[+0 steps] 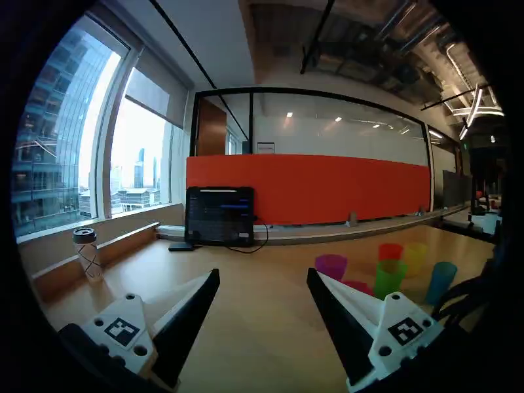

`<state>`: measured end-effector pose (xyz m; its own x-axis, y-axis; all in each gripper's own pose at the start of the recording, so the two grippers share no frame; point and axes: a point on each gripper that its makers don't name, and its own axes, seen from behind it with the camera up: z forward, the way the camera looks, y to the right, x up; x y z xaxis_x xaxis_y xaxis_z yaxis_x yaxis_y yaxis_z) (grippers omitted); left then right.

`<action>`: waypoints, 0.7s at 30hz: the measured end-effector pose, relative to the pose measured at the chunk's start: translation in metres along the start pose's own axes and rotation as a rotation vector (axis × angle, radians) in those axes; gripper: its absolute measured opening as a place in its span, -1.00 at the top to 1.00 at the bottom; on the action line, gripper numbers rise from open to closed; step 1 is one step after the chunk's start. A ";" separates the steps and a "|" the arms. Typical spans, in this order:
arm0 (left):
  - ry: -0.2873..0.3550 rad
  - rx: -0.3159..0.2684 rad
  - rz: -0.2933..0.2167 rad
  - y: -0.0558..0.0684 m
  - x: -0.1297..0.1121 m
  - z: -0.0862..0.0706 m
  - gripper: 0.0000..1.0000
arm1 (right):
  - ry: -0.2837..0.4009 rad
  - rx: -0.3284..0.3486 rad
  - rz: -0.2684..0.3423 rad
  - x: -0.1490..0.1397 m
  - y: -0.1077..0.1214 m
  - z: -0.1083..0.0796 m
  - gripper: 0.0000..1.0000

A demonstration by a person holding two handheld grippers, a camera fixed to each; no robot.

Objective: Pour water

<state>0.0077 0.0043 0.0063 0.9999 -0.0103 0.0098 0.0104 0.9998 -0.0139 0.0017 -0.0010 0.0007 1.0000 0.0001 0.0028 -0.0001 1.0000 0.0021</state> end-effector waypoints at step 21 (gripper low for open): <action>-0.004 -0.122 -0.024 0.022 0.131 0.035 -0.98 | -0.047 0.067 -0.008 0.098 -0.006 0.023 -0.99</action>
<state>0.1385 0.0258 0.0418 0.9993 -0.0337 0.0160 0.0356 0.9902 -0.1352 0.0995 -0.0069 0.0243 0.9987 -0.0091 0.0497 0.0056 0.9976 0.0696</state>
